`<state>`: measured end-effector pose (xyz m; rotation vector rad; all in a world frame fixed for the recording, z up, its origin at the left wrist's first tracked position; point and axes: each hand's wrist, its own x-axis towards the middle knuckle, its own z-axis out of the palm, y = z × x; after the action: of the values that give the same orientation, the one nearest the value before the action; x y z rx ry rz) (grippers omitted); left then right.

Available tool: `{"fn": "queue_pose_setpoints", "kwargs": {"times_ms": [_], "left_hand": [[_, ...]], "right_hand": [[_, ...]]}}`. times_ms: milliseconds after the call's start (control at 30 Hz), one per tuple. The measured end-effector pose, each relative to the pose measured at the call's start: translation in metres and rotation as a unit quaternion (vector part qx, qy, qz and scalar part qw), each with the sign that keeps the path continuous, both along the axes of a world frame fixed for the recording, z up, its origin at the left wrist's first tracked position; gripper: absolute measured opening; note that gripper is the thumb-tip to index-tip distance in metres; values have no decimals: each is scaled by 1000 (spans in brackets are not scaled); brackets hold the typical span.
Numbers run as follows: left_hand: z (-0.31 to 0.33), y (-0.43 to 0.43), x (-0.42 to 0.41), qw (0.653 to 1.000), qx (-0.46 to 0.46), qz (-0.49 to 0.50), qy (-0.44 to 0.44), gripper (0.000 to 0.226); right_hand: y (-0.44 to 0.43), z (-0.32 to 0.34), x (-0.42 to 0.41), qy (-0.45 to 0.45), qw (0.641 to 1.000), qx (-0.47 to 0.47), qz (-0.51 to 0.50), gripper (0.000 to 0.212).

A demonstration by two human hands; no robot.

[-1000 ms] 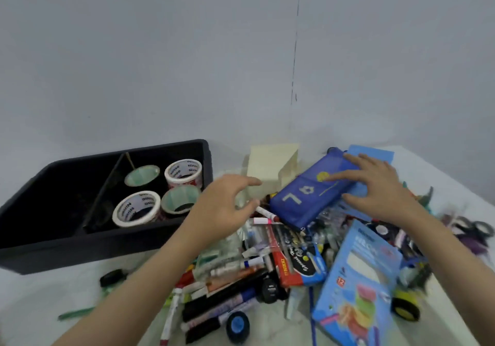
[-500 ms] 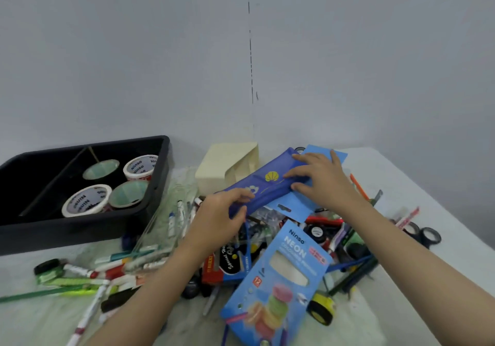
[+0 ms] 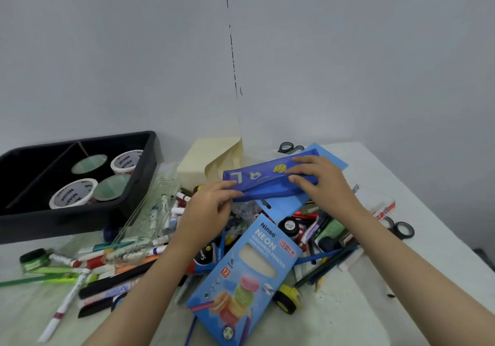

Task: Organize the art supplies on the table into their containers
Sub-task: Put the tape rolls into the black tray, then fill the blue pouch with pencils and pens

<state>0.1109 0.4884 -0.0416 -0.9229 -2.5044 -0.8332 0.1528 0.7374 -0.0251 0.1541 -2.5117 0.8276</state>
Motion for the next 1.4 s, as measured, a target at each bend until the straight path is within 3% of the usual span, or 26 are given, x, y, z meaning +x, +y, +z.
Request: {"fn": "queue_pose_setpoints", "kwargs": {"times_ms": [200, 400, 667, 867, 1100, 1233, 1400], "left_hand": [[0, 7, -5, 997, -49, -52, -30, 26], [0, 10, -10, 998, -41, -52, -12, 30], [-1, 8, -10, 998, -19, -50, -16, 41], [0, 12, -11, 997, 4, -72, -24, 24], [3, 32, 6, 993, 64, -75, -65, 21], [-1, 53, 26, 987, 131, -71, -66, 25], [-8, 82, 52, 985, 147, -73, -57, 25]], "right_hand": [[3, 2, 6, -25, 999, -40, 6, 16], [1, 4, 12, -41, 999, -10, -12, 18], [2, -3, 33, -10, 996, -56, -67, 43], [19, -15, 53, -19, 991, -96, -87, 40], [60, -33, 68, -61, 988, -34, -138, 32], [81, -34, 74, -139, 982, 15, -127, 51], [98, -35, 71, -161, 980, 29, -117, 50]]}}
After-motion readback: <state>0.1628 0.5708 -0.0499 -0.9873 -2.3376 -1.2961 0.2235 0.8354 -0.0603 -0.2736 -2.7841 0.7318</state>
